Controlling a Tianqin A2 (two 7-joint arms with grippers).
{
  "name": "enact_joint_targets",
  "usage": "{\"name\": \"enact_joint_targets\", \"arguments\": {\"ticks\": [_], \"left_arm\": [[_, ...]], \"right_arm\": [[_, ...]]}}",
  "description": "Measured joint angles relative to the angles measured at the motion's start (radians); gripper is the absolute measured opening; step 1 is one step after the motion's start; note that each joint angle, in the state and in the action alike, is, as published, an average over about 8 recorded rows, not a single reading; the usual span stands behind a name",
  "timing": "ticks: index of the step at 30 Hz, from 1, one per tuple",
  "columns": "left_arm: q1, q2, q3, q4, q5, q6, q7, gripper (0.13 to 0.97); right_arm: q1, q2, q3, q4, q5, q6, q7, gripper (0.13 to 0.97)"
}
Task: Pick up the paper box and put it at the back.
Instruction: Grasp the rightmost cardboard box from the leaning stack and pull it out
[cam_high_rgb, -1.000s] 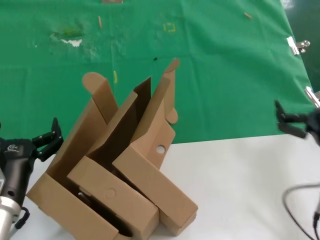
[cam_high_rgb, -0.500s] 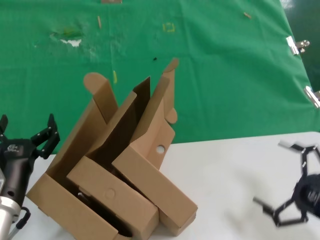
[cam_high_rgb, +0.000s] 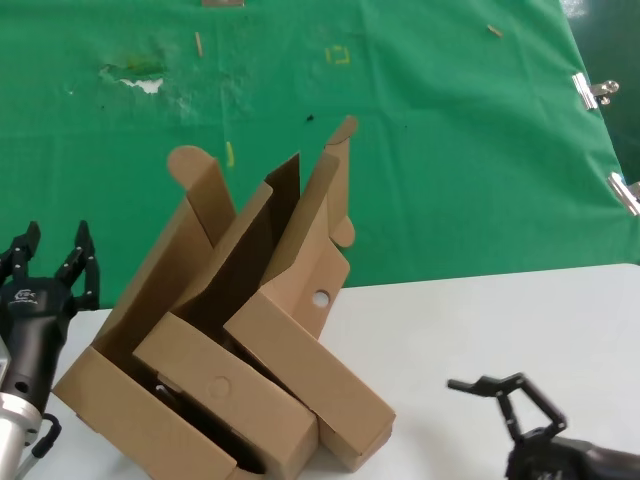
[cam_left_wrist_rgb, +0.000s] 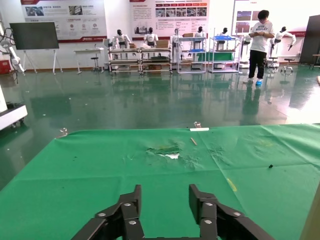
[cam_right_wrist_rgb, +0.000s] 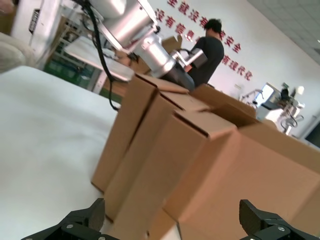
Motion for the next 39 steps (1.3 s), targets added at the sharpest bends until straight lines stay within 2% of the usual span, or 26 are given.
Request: {"name": "enact_joint_targets", "arguments": {"ticks": [8,12,14,18,29,35,39], "left_arm": [[0.0,0.0,0.0,0.0,0.0,0.0,0.0,0.291],[0.0,0.0,0.0,0.0,0.0,0.0,0.0,0.291],[0.0,0.0,0.0,0.0,0.0,0.0,0.0,0.264],[0.0,0.0,0.0,0.0,0.0,0.0,0.0,0.209],[0.0,0.0,0.0,0.0,0.0,0.0,0.0,0.141],[0.0,0.0,0.0,0.0,0.0,0.0,0.0,0.14],[0.0,0.0,0.0,0.0,0.0,0.0,0.0,0.14]], "right_arm": [[0.009,-0.051,-0.021,0.034,-0.025,0.004,0.048,0.876],[0.016,-0.069,-0.032,0.038,-0.034,0.007,0.082,0.815],[0.019,-0.075,-0.037,0.037,-0.04,0.008,0.095,0.785],[0.023,-0.084,-0.047,0.034,-0.052,0.011,0.113,0.785],[0.003,-0.101,-0.055,0.074,-0.085,0.058,0.153,0.544],[-0.04,-0.111,-0.048,0.14,-0.102,0.117,0.188,0.384],[-0.084,-0.12,-0.037,0.209,-0.114,0.18,0.227,0.329]]}}
